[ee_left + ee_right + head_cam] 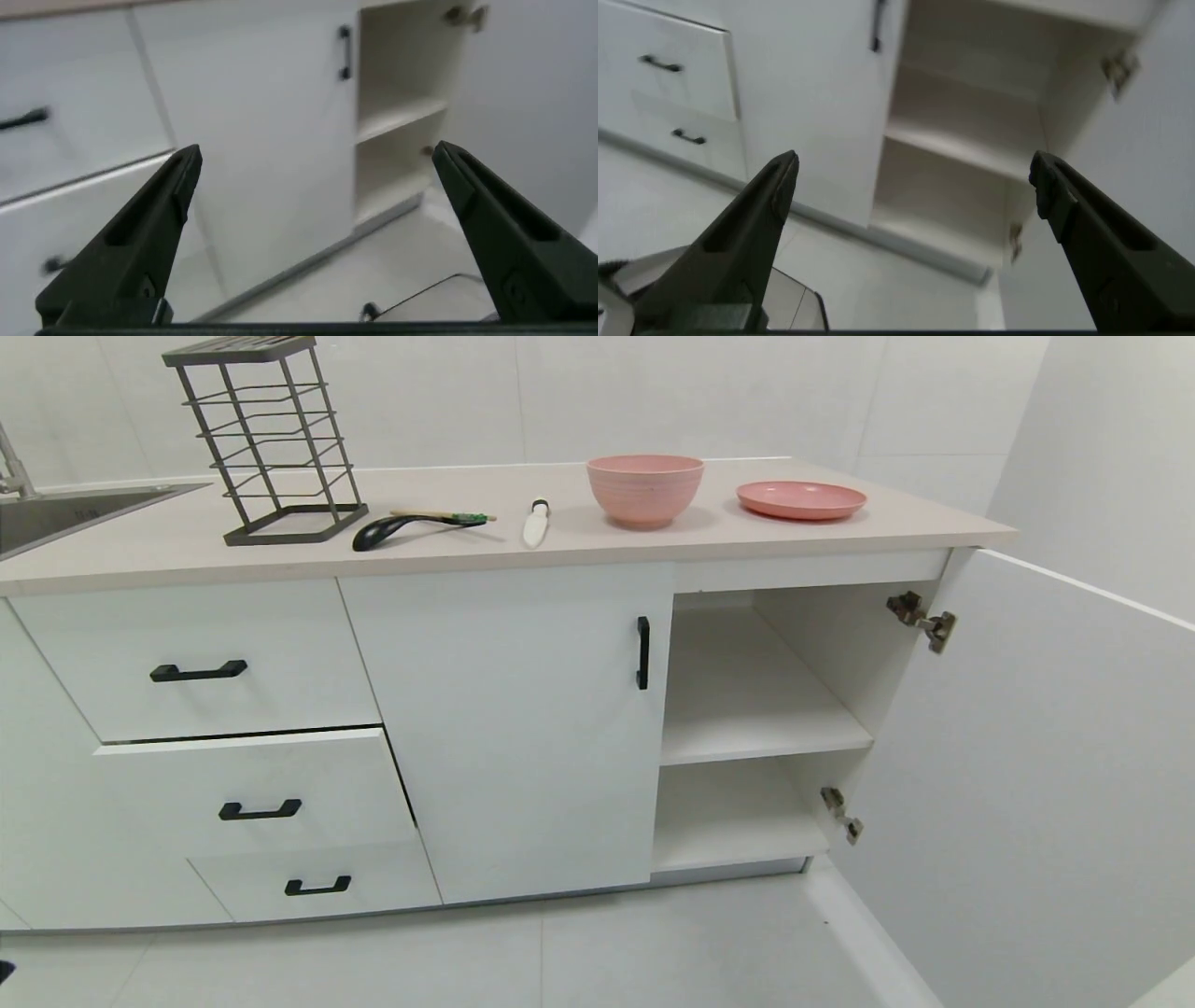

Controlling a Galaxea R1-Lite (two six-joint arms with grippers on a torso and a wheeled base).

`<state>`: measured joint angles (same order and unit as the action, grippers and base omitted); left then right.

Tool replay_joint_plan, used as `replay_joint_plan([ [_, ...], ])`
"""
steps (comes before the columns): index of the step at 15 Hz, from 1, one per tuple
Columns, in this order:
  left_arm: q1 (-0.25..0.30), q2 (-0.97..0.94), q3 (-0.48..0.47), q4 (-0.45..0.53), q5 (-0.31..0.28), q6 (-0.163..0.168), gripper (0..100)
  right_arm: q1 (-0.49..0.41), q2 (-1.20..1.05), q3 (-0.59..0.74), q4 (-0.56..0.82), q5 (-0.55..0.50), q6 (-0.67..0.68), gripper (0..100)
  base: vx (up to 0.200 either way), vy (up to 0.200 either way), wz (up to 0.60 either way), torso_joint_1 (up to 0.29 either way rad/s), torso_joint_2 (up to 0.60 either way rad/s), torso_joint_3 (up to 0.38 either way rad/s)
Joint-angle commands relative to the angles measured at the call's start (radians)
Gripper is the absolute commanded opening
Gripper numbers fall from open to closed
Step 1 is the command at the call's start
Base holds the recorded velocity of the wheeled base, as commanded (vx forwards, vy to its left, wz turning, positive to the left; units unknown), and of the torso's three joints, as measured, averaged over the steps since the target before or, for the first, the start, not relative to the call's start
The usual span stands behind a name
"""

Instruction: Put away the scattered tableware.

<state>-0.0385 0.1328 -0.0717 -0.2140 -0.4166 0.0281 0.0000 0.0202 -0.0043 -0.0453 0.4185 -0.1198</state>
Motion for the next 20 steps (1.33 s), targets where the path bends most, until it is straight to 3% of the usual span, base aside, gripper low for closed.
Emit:
replay_joint_plan([
  [1,0.043,-0.131,0.066,0.021,0.075,0.038,100,-0.002,-0.008,-0.002,0.010,-0.076,0.049,100,0.000,0.000,0.00,0.000,0.00,0.000],
  [2,0.043,-0.131,0.070,0.114,0.167,0.064,100,-0.002,-0.008,0.000,0.009,-0.145,0.058,100,0.000,0.000,0.00,0.000,0.00,0.000],
  [3,0.043,-0.133,0.070,0.159,0.194,0.064,100,-0.002,-0.008,-0.002,0.010,-0.196,0.058,100,0.000,0.000,0.00,0.000,0.00,0.000],
  [6,0.043,-0.133,0.070,0.156,0.320,0.067,100,-0.002,-0.008,0.004,0.030,-0.349,0.066,100,0.000,0.000,0.00,0.000,0.00,0.000],
  [7,0.043,-0.131,0.072,0.154,0.410,0.055,100,-0.002,-0.008,0.003,0.045,-0.400,0.092,100,0.000,0.000,0.00,0.000,0.00,0.000],
  [9,0.043,-0.133,0.072,0.154,0.404,0.058,100,-0.002,-0.008,0.003,0.045,-0.400,0.095,100,0.000,0.000,0.00,0.000,0.00,0.000],
  [11,0.040,-0.133,0.072,0.214,0.331,0.049,100,-0.002,-0.008,0.003,0.048,-0.400,0.120,100,0.000,0.000,0.00,0.000,0.00,0.000],
  [13,0.040,-0.133,0.072,0.211,0.331,0.039,100,-0.002,-0.008,0.003,0.050,-0.400,0.124,100,0.000,0.000,0.00,0.000,0.00,0.000],
  [14,0.040,-0.131,0.072,0.214,0.332,-0.004,100,-0.002,-0.008,0.003,0.050,-0.400,0.124,100,0.000,0.000,0.00,0.000,0.00,0.000],
  [15,0.040,-0.133,0.072,0.214,0.334,-0.017,100,-0.002,-0.008,0.003,0.050,-0.400,0.124,100,0.000,0.000,0.00,0.000,0.00,0.000],
  [20,0.040,-0.131,0.072,0.216,0.349,-0.023,100,-0.002,-0.008,0.003,0.050,-0.400,0.126,100,0.000,0.000,0.00,0.000,0.00,0.000],
])
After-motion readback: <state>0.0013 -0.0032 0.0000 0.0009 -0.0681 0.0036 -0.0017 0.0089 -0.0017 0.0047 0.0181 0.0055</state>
